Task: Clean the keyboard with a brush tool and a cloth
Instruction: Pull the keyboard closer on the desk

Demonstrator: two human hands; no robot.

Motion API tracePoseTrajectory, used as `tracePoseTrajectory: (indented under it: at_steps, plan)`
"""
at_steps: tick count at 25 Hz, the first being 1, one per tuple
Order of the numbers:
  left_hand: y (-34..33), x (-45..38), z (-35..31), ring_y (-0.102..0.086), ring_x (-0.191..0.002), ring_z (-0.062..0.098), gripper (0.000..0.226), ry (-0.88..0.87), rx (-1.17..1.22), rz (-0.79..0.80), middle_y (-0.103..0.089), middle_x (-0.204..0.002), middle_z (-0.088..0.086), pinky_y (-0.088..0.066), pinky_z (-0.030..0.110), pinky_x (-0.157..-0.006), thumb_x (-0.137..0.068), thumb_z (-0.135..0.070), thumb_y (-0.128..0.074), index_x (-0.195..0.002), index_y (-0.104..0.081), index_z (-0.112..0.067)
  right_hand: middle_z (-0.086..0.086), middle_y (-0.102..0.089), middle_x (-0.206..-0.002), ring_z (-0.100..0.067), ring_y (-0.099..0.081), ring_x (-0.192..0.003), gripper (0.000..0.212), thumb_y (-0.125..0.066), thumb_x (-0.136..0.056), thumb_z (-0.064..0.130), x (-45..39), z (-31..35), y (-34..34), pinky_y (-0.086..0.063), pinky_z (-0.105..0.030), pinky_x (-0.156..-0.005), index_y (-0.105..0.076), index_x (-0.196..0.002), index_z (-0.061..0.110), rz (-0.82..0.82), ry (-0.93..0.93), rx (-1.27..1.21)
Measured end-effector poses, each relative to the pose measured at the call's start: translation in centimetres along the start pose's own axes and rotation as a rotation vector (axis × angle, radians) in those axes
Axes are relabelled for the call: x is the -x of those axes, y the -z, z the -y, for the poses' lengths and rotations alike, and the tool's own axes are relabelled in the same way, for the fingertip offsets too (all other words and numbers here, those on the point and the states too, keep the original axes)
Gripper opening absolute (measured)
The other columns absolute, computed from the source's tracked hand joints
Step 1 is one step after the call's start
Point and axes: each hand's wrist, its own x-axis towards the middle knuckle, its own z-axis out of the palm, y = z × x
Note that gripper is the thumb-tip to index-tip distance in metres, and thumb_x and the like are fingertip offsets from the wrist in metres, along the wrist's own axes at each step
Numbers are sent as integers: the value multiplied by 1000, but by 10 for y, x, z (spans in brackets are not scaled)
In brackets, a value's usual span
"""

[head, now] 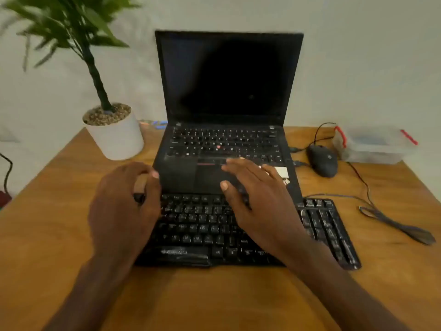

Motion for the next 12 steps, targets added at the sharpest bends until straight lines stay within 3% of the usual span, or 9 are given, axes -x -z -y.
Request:
tracePoseTrajectory:
  at_steps: [4, 6, 12]
  plan:
    - [-1, 5, 34, -63, -119, 33, 48, 310, -57, 104, -66, -136, 9, -47, 45, -91, -106, -55, -51, -135, -64, -19, 9, -59, -144, -6, -47, -140, 41, -38, -108, 45, 17, 3, -17, -23, -49, -125, -58, -138, 25, -72, 61, 126]
    - [-3, 12, 38, -63, -123, 32, 55, 353, -7, 149, -67, -138, 9, -50, 48, -99, -105, -61, -49, -140, -62, -20, 8, -63, -141, -7, -50, -138, 40, -38, -108, 44, 29, 5, -23, -20, -49, -126, -59, -136, 25, -110, 60, 153]
    - [22, 41, 33, -65, -119, 25, 44, 371, 200, 20, -71, -134, 4, -46, 36, -98, -106, -46, -58, -138, -67, -17, 8, -64, -141, -9, -55, -133, 45, -34, -109, 50, 45, 14, -20, -18, -51, -127, -56, -141, 26, -44, 31, 188]
